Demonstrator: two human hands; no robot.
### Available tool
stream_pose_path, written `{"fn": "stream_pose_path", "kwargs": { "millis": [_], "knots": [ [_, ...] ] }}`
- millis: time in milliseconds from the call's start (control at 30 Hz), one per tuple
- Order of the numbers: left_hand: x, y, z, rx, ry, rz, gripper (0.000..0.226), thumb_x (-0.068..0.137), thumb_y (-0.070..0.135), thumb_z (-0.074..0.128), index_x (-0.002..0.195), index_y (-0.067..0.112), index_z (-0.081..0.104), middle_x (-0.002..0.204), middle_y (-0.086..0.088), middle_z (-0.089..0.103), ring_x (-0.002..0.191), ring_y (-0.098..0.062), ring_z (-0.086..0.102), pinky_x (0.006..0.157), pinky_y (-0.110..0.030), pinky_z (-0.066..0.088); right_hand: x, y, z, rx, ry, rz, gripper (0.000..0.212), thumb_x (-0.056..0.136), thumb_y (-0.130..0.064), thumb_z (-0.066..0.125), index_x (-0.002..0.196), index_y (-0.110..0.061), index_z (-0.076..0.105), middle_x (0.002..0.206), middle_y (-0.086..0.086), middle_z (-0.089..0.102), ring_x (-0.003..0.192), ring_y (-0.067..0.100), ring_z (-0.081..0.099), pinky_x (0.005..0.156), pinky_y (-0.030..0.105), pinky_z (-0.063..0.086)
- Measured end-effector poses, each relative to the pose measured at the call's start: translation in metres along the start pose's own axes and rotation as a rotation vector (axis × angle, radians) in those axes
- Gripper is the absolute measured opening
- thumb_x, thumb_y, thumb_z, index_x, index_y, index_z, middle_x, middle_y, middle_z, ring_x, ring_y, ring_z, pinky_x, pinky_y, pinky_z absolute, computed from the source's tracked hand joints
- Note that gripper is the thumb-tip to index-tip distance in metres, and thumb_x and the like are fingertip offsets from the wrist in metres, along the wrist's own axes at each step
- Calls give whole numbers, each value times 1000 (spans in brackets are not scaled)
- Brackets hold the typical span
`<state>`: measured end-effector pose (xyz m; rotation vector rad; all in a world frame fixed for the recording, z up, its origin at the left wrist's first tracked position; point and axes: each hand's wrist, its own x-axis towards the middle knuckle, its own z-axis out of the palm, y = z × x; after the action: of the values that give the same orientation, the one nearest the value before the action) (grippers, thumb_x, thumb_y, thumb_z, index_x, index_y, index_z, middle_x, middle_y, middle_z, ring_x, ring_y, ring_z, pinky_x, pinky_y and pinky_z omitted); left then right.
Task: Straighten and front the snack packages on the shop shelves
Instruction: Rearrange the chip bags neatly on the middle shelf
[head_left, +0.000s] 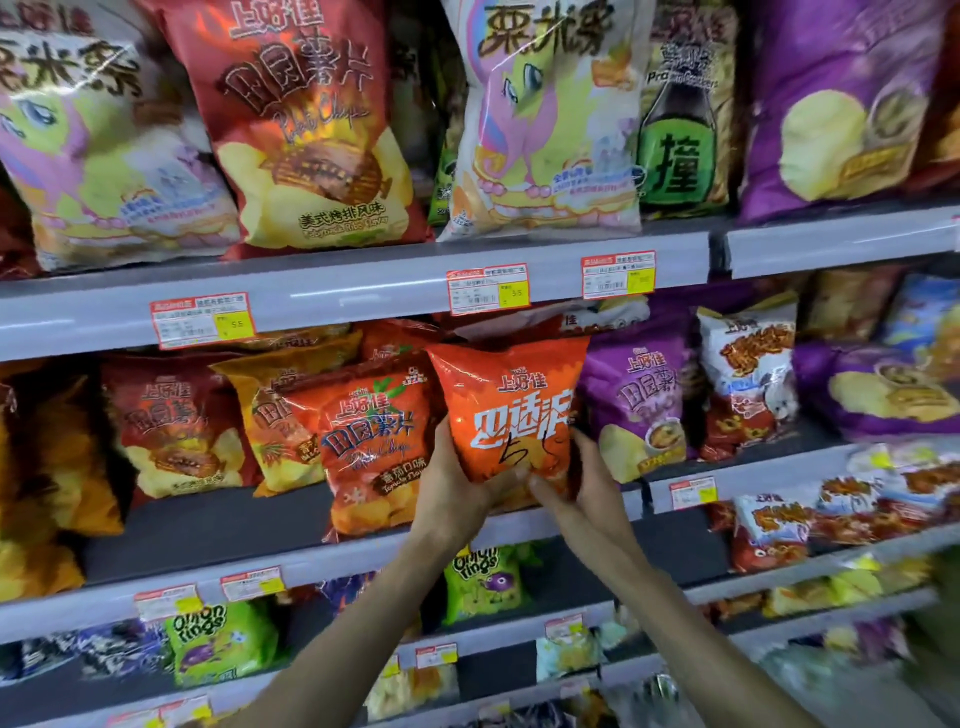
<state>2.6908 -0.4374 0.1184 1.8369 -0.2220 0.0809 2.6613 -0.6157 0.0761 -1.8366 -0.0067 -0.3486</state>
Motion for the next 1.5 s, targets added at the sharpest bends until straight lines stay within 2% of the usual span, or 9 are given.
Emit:
{"fn": "stream_pose_path", "kwargs": {
  "millis": [133,300,567,767,900,1033,1200,1433,1500],
  "knots": [
    [2,-3,8,88,14,-20,90,82,37,90,154,28,37,133,5,67,114,-17,69,93,-34,60,9,17,1,-69,20,10,80,87,-66,73,153,-40,34,144,-18,55,132,1,53,110,40,50],
    [-8,-14,6,308,149,38,97,80,50,87,158,26,36,137,4,67,115,-20,69,94,-42,60,3,26,-8,-97,32,-7,73,93,-54,74,152,-40,35,144,-20,55,132,-1,52,105,35,52],
    [5,-16,17,268,119,6,80,86,32,87,154,25,44,128,5,72,110,-16,71,82,-18,52,5,30,-8,-135,92,18,71,93,-45,75,151,-34,36,145,-13,52,133,5,51,108,32,49],
    [8,-27,7,278,48,62,88,84,33,88,157,27,39,135,5,69,117,-16,69,94,-31,57,3,27,-5,-137,105,70,70,92,-47,75,149,-40,35,140,-22,53,129,-3,51,103,21,46],
    [-7,-40,1,386,8,184,92,88,22,84,163,26,30,142,3,65,118,-18,69,91,-30,59,1,29,-5,-159,77,110,78,91,-57,74,153,-43,30,145,-22,54,134,0,51,108,31,47],
    [-24,-54,-7,397,-10,118,96,90,15,80,167,23,23,149,-3,59,122,-23,65,95,-31,53,-3,30,-4,-200,55,136,83,89,-68,69,155,-43,27,147,-22,54,137,2,50,112,36,46],
    [-35,-61,-5,352,-61,89,91,91,14,78,165,26,28,143,11,59,123,-15,61,96,-26,51,-6,24,-2,-309,63,171,74,96,-54,67,157,-32,31,148,-13,57,133,4,51,107,28,44],
    [-20,-68,6,285,-25,35,87,92,12,76,165,23,31,155,1,55,131,-21,60,98,-27,49,-3,23,8,-340,95,180,69,99,-49,66,156,-33,31,147,-13,55,135,7,52,112,38,48],
    [-17,-69,10,288,-9,31,88,91,11,76,165,24,31,155,0,54,132,-26,60,103,-34,54,-4,25,9,-334,105,180,68,97,-51,67,154,-34,33,146,-14,56,135,7,52,112,40,49]
  ]
}}
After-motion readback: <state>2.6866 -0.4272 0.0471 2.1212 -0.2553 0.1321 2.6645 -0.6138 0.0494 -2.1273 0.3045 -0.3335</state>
